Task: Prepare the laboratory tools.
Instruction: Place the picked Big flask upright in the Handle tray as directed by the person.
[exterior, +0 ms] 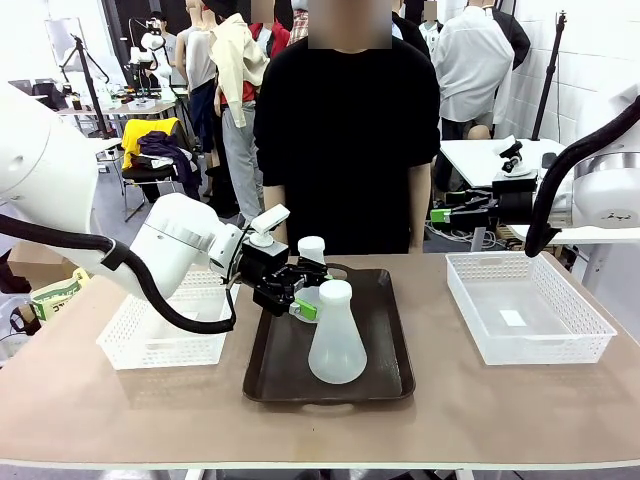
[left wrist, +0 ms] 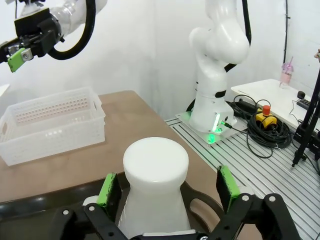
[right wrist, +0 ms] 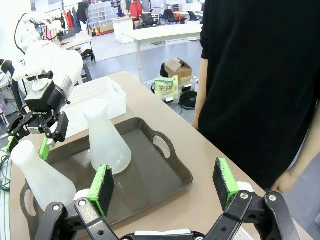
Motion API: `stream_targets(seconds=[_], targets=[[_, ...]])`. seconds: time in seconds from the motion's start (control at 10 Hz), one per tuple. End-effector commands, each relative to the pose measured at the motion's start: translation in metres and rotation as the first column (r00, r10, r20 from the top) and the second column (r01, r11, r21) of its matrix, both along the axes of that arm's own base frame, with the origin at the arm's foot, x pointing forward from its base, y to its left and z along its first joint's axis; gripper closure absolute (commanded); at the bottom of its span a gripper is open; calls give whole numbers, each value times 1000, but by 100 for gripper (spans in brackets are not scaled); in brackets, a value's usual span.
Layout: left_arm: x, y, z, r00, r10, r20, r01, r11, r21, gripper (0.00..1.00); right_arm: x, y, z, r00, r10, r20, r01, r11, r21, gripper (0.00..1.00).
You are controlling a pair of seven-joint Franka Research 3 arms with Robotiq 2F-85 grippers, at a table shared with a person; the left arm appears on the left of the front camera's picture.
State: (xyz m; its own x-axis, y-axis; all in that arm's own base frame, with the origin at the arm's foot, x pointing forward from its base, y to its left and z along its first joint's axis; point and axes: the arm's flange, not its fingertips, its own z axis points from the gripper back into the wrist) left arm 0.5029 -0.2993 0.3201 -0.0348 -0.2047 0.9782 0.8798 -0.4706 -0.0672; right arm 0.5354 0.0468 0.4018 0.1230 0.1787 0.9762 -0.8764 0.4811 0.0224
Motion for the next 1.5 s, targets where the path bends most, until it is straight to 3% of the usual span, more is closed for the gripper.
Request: stream_targets(seconds=[0.0, 1.4], targets=[[0, 0, 1, 1000, 0, 2, 0, 1000, 0, 0, 0, 0, 1, 1000, 3, -10, -3, 1000, -15, 0], [0, 0, 1, 1000, 0, 2, 0, 1000, 0, 0, 0, 0, 1, 1000, 3, -10, -3, 1000, -15, 0]])
